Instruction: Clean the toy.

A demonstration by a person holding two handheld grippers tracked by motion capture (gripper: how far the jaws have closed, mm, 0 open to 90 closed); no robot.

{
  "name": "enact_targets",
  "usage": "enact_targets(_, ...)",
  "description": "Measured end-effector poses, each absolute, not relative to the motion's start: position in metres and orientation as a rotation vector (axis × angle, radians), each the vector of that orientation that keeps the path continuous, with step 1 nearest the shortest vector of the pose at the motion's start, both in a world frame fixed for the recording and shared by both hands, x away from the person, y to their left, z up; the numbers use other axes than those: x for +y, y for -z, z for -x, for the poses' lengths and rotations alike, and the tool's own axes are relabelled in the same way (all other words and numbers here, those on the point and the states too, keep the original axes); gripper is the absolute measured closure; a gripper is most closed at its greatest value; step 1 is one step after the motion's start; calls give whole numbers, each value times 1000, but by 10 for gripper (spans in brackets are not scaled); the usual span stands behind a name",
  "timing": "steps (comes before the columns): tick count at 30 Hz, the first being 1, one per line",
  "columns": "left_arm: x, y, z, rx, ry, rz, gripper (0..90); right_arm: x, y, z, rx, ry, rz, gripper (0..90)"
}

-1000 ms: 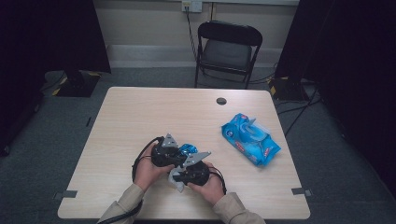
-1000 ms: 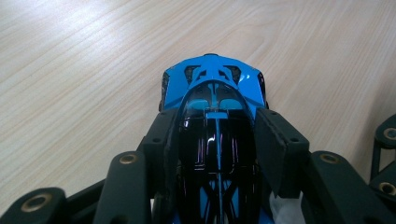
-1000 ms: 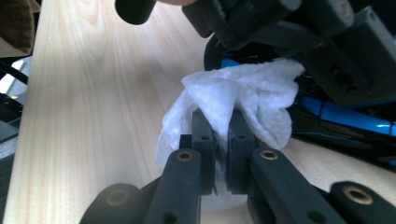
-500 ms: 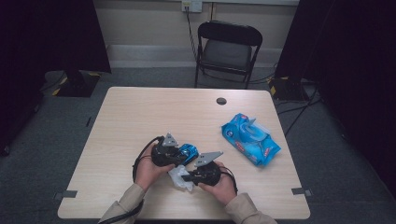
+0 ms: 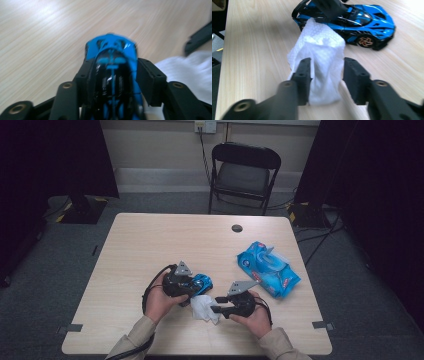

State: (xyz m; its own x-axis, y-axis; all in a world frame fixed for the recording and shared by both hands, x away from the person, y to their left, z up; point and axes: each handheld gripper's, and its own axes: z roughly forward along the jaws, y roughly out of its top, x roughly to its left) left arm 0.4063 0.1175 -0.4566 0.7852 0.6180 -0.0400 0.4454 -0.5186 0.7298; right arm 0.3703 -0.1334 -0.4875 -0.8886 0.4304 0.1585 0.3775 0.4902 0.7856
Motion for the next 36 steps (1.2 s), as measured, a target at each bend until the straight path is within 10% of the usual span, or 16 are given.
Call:
enact_targets(15,97,455,-367,630,-147,-2242,534,-194,484,-375,2551,-1354,-896,323)
enact_targets(36,79,490,-356,624,-148,-2309,552,-195,491,-377,2558,-1280,-904,257)
